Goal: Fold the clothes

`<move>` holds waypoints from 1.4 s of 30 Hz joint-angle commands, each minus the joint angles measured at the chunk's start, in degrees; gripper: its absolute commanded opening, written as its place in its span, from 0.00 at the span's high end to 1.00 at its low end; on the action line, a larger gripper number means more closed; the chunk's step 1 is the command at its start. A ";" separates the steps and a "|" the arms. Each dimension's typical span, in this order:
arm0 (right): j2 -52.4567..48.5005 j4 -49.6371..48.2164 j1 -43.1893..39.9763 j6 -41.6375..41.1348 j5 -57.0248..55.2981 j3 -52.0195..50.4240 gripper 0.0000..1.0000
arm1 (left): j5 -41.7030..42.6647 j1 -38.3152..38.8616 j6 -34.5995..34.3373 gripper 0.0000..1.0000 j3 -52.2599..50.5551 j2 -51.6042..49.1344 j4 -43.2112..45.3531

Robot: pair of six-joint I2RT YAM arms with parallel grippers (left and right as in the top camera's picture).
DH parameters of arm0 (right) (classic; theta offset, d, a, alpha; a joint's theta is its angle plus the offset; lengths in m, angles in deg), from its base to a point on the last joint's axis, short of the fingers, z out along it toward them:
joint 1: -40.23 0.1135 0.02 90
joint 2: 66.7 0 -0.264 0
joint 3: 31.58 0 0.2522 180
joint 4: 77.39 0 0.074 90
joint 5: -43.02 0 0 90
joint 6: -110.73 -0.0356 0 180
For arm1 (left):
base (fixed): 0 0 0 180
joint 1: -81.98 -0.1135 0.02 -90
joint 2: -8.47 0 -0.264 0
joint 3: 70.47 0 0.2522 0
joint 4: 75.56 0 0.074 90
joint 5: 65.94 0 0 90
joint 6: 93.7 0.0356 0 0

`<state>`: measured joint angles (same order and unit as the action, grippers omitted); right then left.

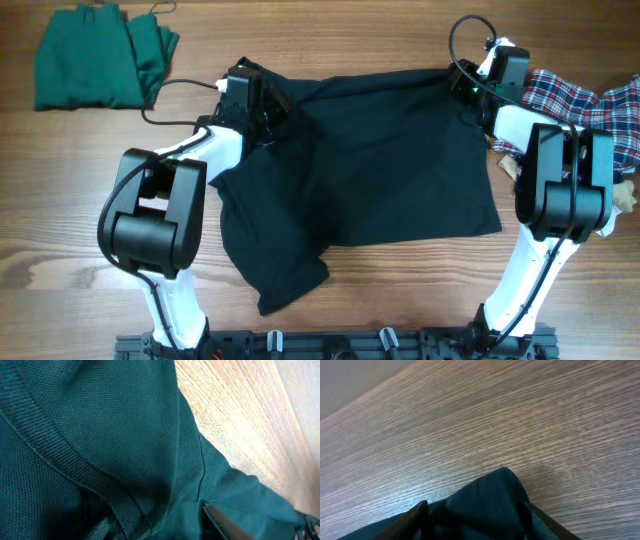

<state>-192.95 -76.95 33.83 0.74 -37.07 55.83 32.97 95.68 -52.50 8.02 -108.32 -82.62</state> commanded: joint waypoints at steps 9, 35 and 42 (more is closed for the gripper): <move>0.20 1.53 0.02 -3.02 3.61 0.39 0.81 | 0.28 -0.48 0.39 0.73 0.87 -0.66 -0.28; 7.91 12.20 -0.39 -1.03 -1.38 0.39 0.83 | 1.99 -0.48 11.17 0.96 0.92 5.90 -10.16; 10.67 16.44 -0.44 -1.07 -1.38 0.39 0.85 | 1.97 -0.48 12.63 0.96 0.92 10.80 -15.04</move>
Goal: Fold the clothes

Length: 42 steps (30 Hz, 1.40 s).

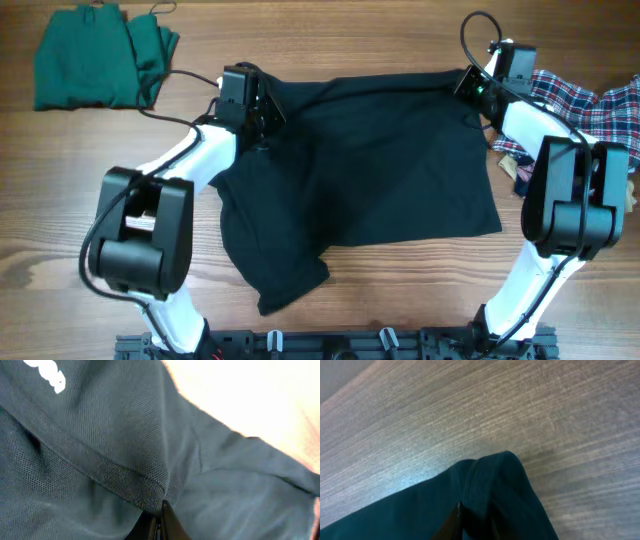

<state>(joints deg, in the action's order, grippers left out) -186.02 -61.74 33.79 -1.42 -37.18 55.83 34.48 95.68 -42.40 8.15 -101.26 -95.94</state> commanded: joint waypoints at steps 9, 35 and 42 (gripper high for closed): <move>6.34 3.93 -1.07 1.14 -2.08 0.39 0.82 | 0.44 -0.55 5.73 0.96 0.79 5.60 -6.54; 6.32 7.17 -3.21 4.92 6.97 0.39 0.82 | 1.77 -5.95 9.35 0.27 0.79 11.61 -20.17; 6.29 7.17 0.81 3.06 -1.40 0.37 0.51 | 2.69 -5.92 9.05 0.20 0.79 10.95 -18.43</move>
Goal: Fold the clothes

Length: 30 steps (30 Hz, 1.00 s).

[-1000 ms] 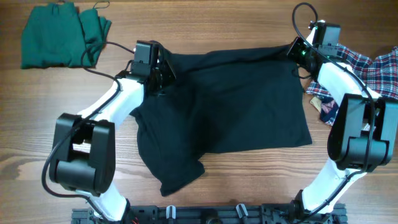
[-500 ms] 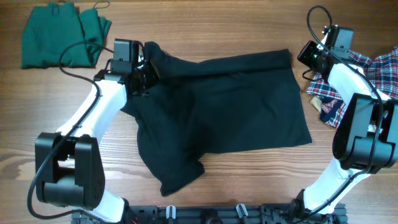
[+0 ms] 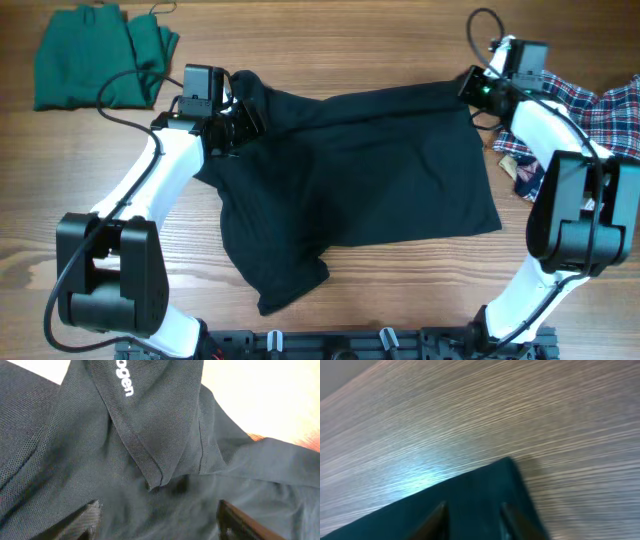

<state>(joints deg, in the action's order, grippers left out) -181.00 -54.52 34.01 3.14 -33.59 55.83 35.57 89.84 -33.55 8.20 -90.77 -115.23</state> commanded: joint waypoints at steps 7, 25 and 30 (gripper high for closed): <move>-1.51 1.64 0.55 -1.86 -5.07 0.37 0.44 | 4.57 1.42 -0.63 0.19 0.74 -4.68 4.55; -6.27 1.60 0.59 -1.92 -4.39 0.37 0.56 | 6.56 1.68 -1.05 0.20 0.74 -10.29 10.58; -6.36 0.59 0.59 -1.92 -4.44 0.37 0.69 | 6.80 1.68 -1.05 0.61 0.74 -10.29 10.71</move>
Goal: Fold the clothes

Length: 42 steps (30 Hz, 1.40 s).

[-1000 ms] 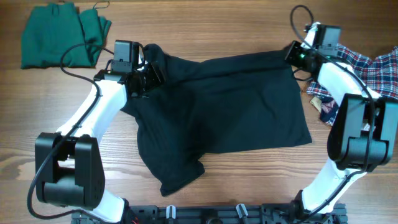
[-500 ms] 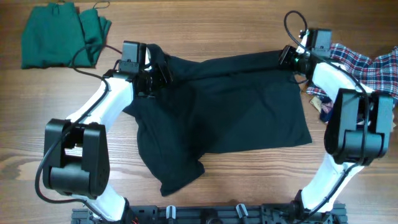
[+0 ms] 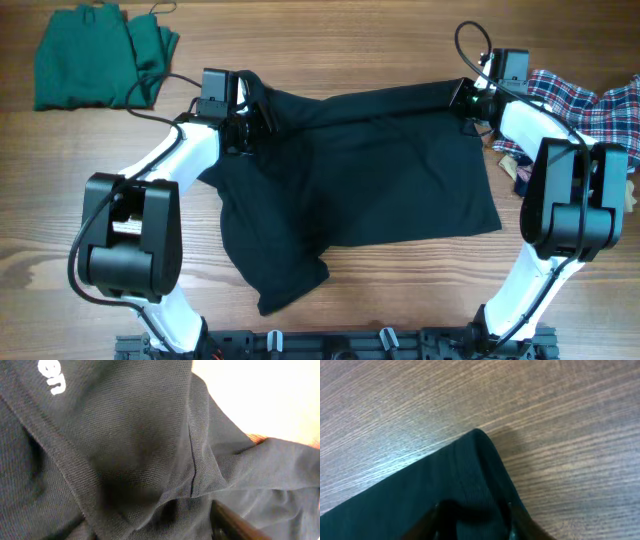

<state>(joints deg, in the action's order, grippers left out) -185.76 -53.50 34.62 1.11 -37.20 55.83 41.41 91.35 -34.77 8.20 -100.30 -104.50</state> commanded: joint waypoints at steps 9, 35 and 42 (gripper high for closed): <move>-1.57 -0.44 -2.32 -0.37 -1.01 0.37 0.96 | 1.33 0.17 0.22 0.96 0.74 -0.74 -1.64; 2.21 1.57 -2.80 0.52 -0.33 0.39 0.96 | 4.70 0.17 2.38 0.96 0.74 8.04 -10.01; 5.68 3.65 -2.80 1.64 -0.39 0.39 0.96 | 4.66 0.11 2.43 0.96 0.74 8.50 -12.74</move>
<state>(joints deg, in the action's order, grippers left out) -183.84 -49.89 32.08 1.55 -37.15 55.83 45.03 91.35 -33.70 8.20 -93.19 -117.01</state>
